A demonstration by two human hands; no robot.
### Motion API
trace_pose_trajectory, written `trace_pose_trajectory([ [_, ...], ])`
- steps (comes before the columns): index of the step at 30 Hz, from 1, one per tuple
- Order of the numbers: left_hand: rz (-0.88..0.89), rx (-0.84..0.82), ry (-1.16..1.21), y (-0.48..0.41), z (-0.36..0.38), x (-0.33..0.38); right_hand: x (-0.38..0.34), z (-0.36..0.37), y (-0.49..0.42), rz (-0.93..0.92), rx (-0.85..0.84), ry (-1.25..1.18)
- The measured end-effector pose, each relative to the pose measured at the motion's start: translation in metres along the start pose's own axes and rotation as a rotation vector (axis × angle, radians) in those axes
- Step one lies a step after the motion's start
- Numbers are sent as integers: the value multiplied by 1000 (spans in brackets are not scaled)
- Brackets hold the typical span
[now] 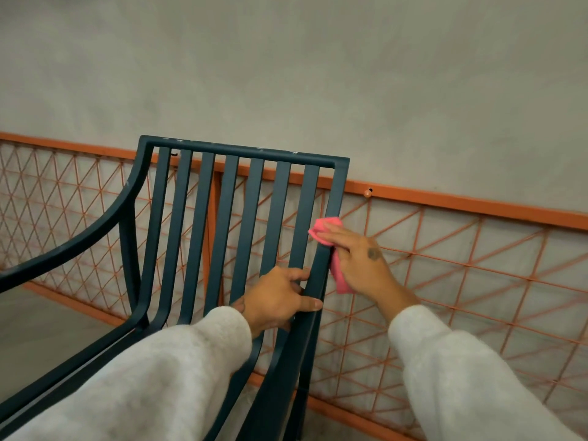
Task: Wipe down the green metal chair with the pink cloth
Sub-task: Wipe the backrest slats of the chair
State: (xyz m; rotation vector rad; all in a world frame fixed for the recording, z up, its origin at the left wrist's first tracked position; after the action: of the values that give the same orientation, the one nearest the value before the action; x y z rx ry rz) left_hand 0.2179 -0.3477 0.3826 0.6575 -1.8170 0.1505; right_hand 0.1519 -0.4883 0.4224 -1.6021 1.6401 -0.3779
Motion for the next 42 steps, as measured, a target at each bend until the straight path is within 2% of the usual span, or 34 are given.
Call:
trace_pose_trajectory([
  [4,14,-1,-11,-3,2,-3,0,10,35,15,-72,-102],
  [7,38,5,-16,-5,2,-5,8,1,18,-38,-160,-44],
  [12,57,15,-43,-4,0,-2,22,-8,-30,-66,-123,144],
  [14,49,17,-38,-4,0,-3,17,1,-24,-42,-74,126],
  [16,53,24,-26,-4,0,-4,4,11,-2,-41,-37,51],
  [18,61,35,-22,-4,0,-5,-4,17,25,-23,-69,-72],
  [23,54,42,-25,-7,0,-10,8,15,49,197,-146,-395],
  [26,70,28,-4,-10,-1,-10,12,13,35,278,2,-446],
  [29,59,41,10,-13,0,-13,10,23,41,373,211,-633],
  [32,69,47,4,-14,2,-15,-4,34,67,374,242,-770],
  [36,93,64,-24,-13,1,-14,-11,32,77,321,117,-610],
  [39,62,62,-46,-13,0,-12,-5,21,49,178,-33,-287],
  [42,47,50,-47,-11,1,-12,21,6,10,43,-88,59],
])
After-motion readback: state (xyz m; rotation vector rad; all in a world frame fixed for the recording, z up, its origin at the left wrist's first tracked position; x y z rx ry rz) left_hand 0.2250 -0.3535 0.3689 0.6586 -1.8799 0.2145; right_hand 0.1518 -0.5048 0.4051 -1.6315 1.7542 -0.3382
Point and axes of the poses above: each hand's wrist, its own y-axis away from the middle knuckle, its own z-axis out of the palm, x = y × z, the point moved 5 cm from there along -y, towards the middle knuckle, and after that the axes turned 10 degrees about -z, right-handed, at the moved point
